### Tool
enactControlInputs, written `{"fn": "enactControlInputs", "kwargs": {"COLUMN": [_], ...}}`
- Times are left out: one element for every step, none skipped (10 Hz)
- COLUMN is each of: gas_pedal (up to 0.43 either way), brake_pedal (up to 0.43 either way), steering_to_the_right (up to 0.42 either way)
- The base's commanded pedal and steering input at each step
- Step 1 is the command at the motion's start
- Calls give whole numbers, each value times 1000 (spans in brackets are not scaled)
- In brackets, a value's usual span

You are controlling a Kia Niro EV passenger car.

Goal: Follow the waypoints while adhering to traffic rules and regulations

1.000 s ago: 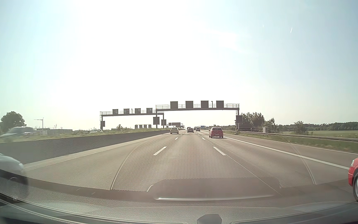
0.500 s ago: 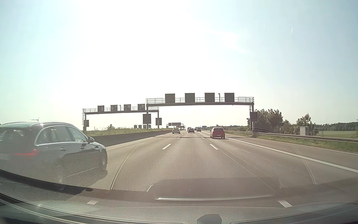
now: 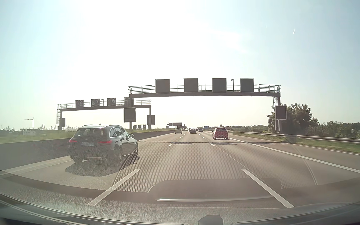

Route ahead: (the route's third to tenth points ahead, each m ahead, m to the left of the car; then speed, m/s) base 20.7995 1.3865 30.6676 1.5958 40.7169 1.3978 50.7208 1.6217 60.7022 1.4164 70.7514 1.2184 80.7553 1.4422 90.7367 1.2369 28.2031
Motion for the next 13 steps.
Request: {"fn": "enactControlInputs", "kwargs": {"gas_pedal": [220,220,220,220,220,220,220,220,220,220,220,220,220], "brake_pedal": [24,24,30,24,24,30,24,24,24,24,24,24,24], "steering_to_the_right": [0,0,0,0,0,0,0,0,0,0,0,0,0]}}
